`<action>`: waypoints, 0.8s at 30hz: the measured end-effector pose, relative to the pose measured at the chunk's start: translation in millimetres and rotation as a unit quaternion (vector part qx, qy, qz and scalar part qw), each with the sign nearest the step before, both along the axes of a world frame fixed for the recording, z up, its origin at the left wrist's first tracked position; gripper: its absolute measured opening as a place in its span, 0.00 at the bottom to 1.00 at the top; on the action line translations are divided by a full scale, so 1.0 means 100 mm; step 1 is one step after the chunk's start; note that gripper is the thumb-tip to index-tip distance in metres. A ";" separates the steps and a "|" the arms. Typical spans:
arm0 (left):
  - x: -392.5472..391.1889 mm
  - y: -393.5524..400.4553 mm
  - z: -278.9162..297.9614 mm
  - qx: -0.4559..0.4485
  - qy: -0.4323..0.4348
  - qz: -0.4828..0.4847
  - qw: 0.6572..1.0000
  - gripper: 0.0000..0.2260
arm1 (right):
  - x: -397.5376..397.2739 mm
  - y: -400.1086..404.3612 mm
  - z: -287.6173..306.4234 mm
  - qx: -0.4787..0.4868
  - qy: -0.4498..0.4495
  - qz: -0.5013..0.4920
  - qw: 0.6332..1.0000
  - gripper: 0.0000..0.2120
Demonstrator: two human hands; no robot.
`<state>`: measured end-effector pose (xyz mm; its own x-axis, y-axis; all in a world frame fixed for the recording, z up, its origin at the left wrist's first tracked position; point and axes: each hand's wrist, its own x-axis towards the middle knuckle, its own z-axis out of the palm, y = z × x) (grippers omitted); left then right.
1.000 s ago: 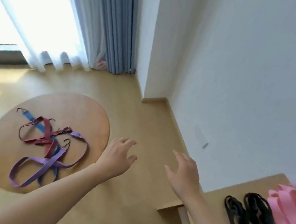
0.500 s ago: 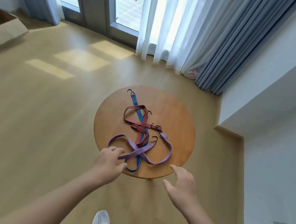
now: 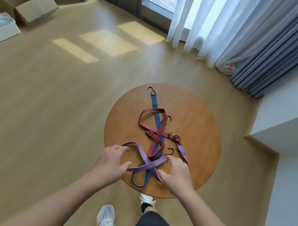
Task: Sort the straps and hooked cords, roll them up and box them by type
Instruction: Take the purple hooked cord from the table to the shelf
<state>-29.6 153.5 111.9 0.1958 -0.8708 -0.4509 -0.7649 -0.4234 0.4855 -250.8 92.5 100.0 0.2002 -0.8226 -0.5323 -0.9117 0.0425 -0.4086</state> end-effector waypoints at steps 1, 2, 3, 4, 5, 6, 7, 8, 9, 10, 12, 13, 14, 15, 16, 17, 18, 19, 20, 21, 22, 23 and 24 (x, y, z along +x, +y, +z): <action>-0.05 -0.10 -0.05 0.009 -0.002 0.006 1.000 0.23 | -0.01 -0.17 -0.09 0.011 0.001 0.006 1.000 0.31; -0.11 -0.20 -0.09 0.021 -0.003 0.012 1.000 0.23 | -0.03 -0.33 -0.19 0.024 0.005 0.009 1.000 0.31; -0.16 -0.27 -0.12 0.034 -0.003 0.015 0.999 0.23 | -0.05 -0.45 -0.27 0.034 0.009 0.011 0.999 0.30; -0.21 -0.36 -0.18 0.047 -0.003 0.013 0.999 0.23 | -0.09 -0.60 -0.37 0.046 0.013 0.008 0.999 0.30; -0.26 -0.45 -0.24 0.061 -0.001 0.009 0.998 0.23 | -0.14 -0.73 -0.46 0.056 0.019 0.001 0.998 0.29; -0.30 -0.53 -0.30 0.072 0.000 0.005 0.997 0.23 | -0.20 -0.85 -0.57 0.068 0.027 -0.010 0.997 0.27; -0.34 -0.61 -0.37 0.082 0.002 0.004 0.997 0.23 | -0.27 -0.95 -0.67 0.075 0.038 -0.026 0.996 0.26; -0.37 -0.67 -0.42 0.090 0.004 0.005 0.996 0.23 | -0.33 -1.02 -0.74 0.079 0.052 -0.044 0.995 0.25; -0.41 -0.74 -0.49 0.100 0.005 0.010 0.995 0.23 | -0.40 -1.08 -0.84 0.085 0.071 -0.062 0.992 0.24; -0.44 -0.79 -0.56 0.108 0.006 0.015 0.994 0.23 | -0.46 -1.12 -0.93 0.090 0.090 -0.076 0.989 0.23; -0.49 -0.87 -0.68 0.125 0.009 0.027 0.992 0.23 | -0.56 -1.12 -1.11 0.106 0.117 -0.093 0.983 0.22; -0.51 -0.88 -0.72 0.132 0.010 0.032 0.991 0.23 | -0.58 -1.10 -1.17 0.115 0.123 -0.097 0.981 0.22; -0.54 -0.89 -0.77 0.140 0.009 0.035 0.990 0.23 | -0.60 -1.09 -1.25 0.125 0.127 -0.097 0.979 0.22; -0.56 -0.91 -0.80 0.149 0.009 0.036 0.988 0.23 | -0.61 -1.07 -1.31 0.133 0.128 -0.097 0.978 0.21; -0.59 -0.91 -0.84 0.155 0.008 0.035 0.987 0.23 | -0.62 -1.06 -1.36 0.137 0.124 -0.100 0.978 0.19; -0.61 -0.91 -0.86 0.162 0.008 0.035 0.986 0.23 | -0.62 -1.06 -1.40 0.135 0.116 -0.105 0.978 0.17; -0.63 -0.90 -0.88 0.165 0.008 0.034 0.986 0.22 | -0.62 -1.04 -1.43 0.128 0.105 -0.111 0.980 0.14; -0.64 -0.91 -0.90 0.168 0.010 0.035 0.985 0.22 | -0.62 -1.04 -1.46 0.120 0.092 -0.118 0.981 0.14; -0.66 -0.91 -0.93 0.170 0.010 0.034 0.985 0.22 | -0.63 -1.04 -1.48 0.111 0.077 -0.122 0.983 0.15; -0.68 -0.92 -0.95 0.173 0.011 0.033 0.984 0.21 | -0.63 -1.04 -1.49 0.103 0.063 -0.123 0.985 0.17; -0.69 -0.93 -0.96 0.175 0.010 0.032 0.984 0.21 | -0.64 -1.03 -1.48 0.095 0.049 -0.119 0.987 0.18; -0.71 -0.94 -0.98 0.177 0.010 0.033 0.984 0.21 | -0.64 -1.02 -1.47 0.087 0.036 -0.113 0.989 0.18; -0.72 -0.95 -1.00 0.177 0.011 0.033 0.984 0.20 | -0.65 -1.01 -1.46 0.079 0.024 -0.107 0.991 0.18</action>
<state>-102.0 58.2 12.2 0.2331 -0.6436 -0.7290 -0.7211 -0.6174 0.3145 -316.0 -8.8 -45.8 0.0004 -0.7489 -0.6626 -0.8933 0.2975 -0.3368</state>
